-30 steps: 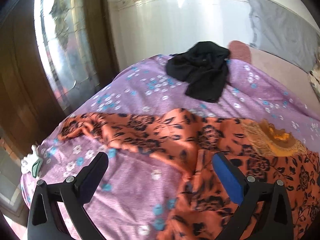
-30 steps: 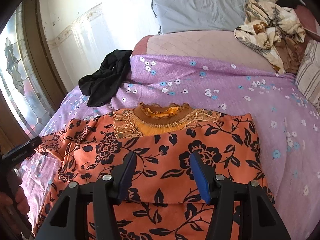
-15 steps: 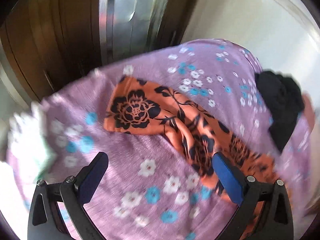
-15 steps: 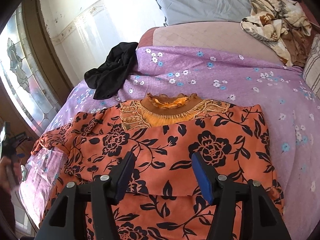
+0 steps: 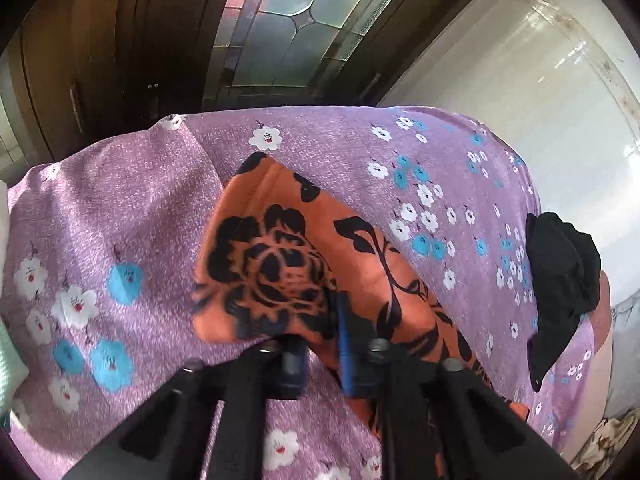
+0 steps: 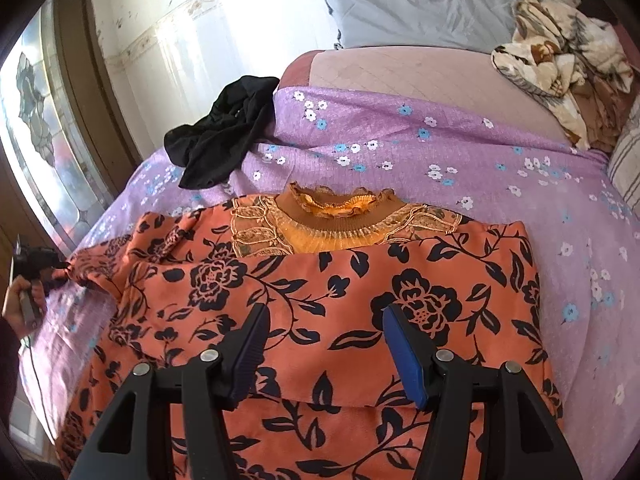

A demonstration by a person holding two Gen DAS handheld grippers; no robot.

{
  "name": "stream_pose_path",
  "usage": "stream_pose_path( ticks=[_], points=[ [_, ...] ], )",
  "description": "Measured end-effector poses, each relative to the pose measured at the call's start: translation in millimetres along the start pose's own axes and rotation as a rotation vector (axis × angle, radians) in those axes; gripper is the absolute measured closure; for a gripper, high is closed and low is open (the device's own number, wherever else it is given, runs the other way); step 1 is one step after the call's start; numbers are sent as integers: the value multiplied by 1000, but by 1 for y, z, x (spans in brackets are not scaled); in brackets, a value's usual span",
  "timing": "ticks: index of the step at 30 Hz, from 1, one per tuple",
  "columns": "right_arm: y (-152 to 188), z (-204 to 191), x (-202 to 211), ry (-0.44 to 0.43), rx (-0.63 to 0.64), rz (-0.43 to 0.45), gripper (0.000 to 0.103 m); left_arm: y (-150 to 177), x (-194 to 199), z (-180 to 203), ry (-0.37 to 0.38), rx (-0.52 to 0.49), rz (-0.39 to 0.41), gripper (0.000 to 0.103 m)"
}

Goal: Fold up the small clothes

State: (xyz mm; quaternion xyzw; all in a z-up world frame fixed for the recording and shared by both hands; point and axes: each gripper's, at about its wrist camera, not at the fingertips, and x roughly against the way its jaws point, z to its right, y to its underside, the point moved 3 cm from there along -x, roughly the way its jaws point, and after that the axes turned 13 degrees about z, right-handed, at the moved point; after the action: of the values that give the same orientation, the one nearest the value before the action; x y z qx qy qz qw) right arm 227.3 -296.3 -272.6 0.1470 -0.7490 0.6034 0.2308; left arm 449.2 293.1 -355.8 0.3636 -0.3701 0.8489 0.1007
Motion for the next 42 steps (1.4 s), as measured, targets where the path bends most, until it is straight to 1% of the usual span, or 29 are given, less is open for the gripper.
stream_pose_path(
  ticks=[2,4,7,11,15,17,19,23,24,27,30,31,32,33,34,35,36,37,38,39,40,42],
  points=[
    [0,1,-1,2,3,3,40,-1,4,5,1,-25,11,95],
    [-2,4,0,6,-2,13,40,-2,17,15,8,-79,37,95],
    [-7,11,5,18,-26,38,40,-5,49,43,53,-170,87,95],
    [-15,28,14,35,-103,68,40,0,103,100,142,-337,123,95],
    [-24,52,28,70,-177,108,40,28,159,169,236,-527,120,95],
    [-28,64,34,91,-208,126,40,55,188,209,289,-620,105,95],
    [-33,83,41,111,-273,144,40,85,214,244,341,-705,88,95],
    [-38,121,51,145,-412,165,40,161,255,306,447,-833,18,95],
    [-40,134,56,162,-452,177,40,181,264,320,476,-858,-3,95],
    [-41,159,65,190,-517,203,40,237,279,355,550,-918,-71,95],
    [-42,179,71,199,-569,217,40,295,292,384,603,-990,-124,95],
    [-41,186,73,200,-586,218,40,313,294,392,619,-1013,-147,93],
    [-41,190,74,199,-595,218,40,331,295,400,638,-1027,-195,91],
    [-41,196,75,198,-608,217,40,343,296,403,653,-1031,-243,86],
    [-41,199,75,197,-615,215,39,353,297,405,678,-1028,-292,84],
    [-40,203,75,196,-624,211,37,360,301,406,707,-1024,-314,79],
    [-39,208,74,192,-639,207,36,361,308,405,731,-1025,-309,68],
    [-38,211,73,188,-649,203,36,358,313,404,750,-1030,-283,60],
    [-37,214,72,184,-657,199,36,351,319,400,759,-1034,-241,48],
    [-36,215,70,176,-665,192,36,343,322,396,758,-1034,-198,42],
    [-36,214,69,170,-667,187,35,334,322,392,749,-1030,-157,42],
    [-34,210,66,157,-666,177,35,320,316,381,713,-1011,-123,42]
  ],
)
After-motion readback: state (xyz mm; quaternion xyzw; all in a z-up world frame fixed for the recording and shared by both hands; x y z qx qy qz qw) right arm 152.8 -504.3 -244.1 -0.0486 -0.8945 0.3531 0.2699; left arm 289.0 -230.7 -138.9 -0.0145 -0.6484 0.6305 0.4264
